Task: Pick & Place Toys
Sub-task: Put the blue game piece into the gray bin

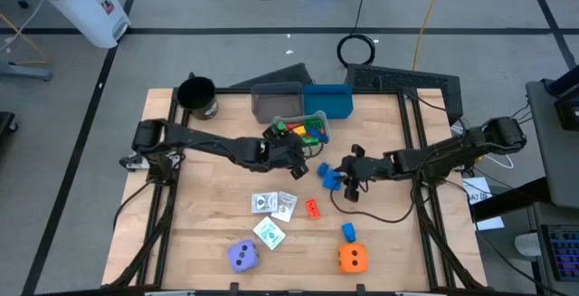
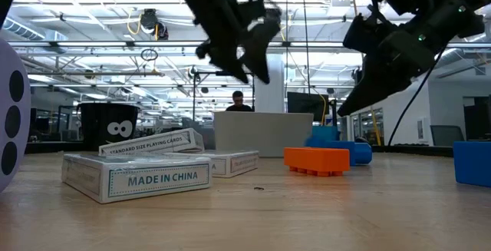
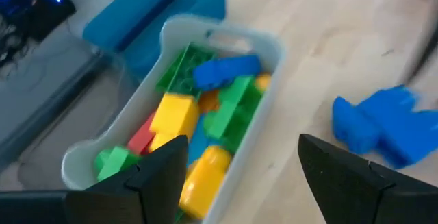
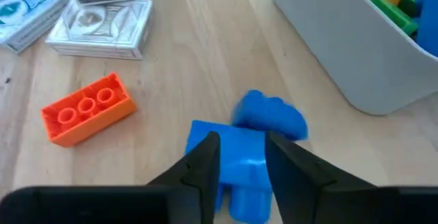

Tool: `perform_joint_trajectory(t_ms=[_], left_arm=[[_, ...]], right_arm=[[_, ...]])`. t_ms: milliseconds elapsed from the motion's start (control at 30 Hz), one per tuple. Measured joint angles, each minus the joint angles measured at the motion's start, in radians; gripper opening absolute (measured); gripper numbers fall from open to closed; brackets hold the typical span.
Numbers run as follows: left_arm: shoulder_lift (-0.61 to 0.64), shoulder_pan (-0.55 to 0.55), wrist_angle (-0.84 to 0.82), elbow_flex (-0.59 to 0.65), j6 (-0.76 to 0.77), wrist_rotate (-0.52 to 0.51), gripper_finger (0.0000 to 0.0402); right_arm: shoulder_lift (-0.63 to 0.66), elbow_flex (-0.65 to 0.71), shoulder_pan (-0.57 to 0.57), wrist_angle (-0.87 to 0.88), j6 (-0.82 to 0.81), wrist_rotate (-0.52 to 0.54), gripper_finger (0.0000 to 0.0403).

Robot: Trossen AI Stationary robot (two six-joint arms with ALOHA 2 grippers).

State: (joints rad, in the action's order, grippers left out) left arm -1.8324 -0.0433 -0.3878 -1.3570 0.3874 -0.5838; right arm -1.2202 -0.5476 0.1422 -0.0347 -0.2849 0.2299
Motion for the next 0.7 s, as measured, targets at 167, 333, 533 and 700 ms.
perform_joint_trajectory(t_ms=[167, 333, 533, 700], left_arm=[[-0.001, 0.039, 0.005, 0.047, 0.044, 0.021, 0.0282], [-0.001, 0.043, 0.037, 0.05, 0.028, 0.074, 0.0282], [-0.001, 0.041, 0.068, 0.05, 0.008, 0.113, 0.0282], [-0.001, 0.041, 0.07, 0.05, 0.009, 0.114, 0.0282]], right_arm=[[-0.016, 0.0, 0.004, -0.054, 0.02, 0.003, 0.01], [-0.044, 0.0, 0.029, -0.047, 0.039, 0.001, 0.0142], [-0.109, 0.0, 0.05, -0.06, 0.008, 0.002, 0.0247], [-0.169, 0.0, 0.05, -0.073, 0.007, 0.009, 0.0342]])
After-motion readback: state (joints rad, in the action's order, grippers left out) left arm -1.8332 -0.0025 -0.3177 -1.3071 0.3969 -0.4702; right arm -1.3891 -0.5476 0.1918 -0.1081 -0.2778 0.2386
